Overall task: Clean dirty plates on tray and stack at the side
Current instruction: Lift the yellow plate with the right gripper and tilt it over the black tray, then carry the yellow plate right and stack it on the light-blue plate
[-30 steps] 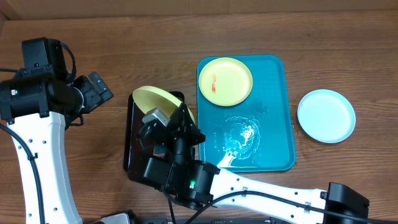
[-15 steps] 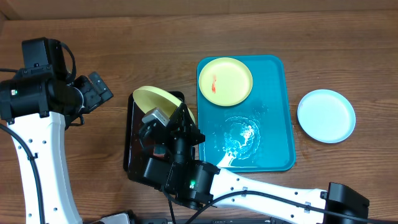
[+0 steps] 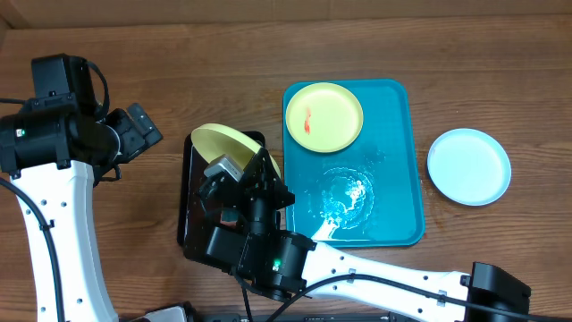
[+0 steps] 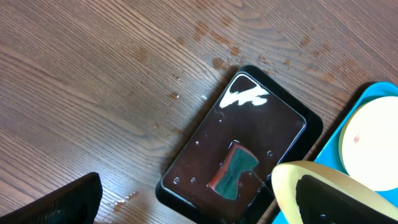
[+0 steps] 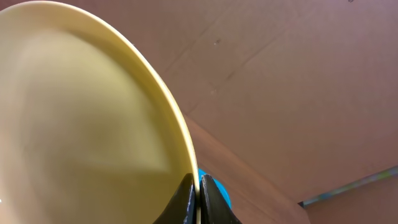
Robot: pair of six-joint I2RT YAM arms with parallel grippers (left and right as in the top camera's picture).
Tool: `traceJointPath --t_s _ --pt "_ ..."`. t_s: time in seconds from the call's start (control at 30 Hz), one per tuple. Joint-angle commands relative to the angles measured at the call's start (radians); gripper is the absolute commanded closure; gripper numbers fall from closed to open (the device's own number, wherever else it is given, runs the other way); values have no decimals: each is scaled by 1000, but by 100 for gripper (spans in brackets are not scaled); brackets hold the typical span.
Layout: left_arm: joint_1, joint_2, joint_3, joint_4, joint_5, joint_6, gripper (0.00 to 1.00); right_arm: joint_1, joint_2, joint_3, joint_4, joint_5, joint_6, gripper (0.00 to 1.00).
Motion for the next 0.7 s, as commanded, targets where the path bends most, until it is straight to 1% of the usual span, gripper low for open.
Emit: traceJointPath --t_s 0.0,0.27,0.37,0.43,0.53,0.6,0.67 --pt "3 -6 17 1 -14 12 0 3 -32 18 8 32 3 96" --pt "3 -6 17 1 -14 12 0 -3 -32 18 8 27 5 96" --pt "3 -6 17 1 -14 12 0 -45 -32 18 7 -32 30 96" --pt "3 -6 17 1 -14 12 0 -93 -33 18 -2 -103 91 96" --pt "3 -6 17 1 -14 12 0 -192 -40 19 -45 -342 181 96" --pt "3 -6 17 1 -14 12 0 -272 -58 27 -96 -582 252 96" --pt "3 -6 17 1 -14 12 0 -386 -87 53 -159 -890 333 96"
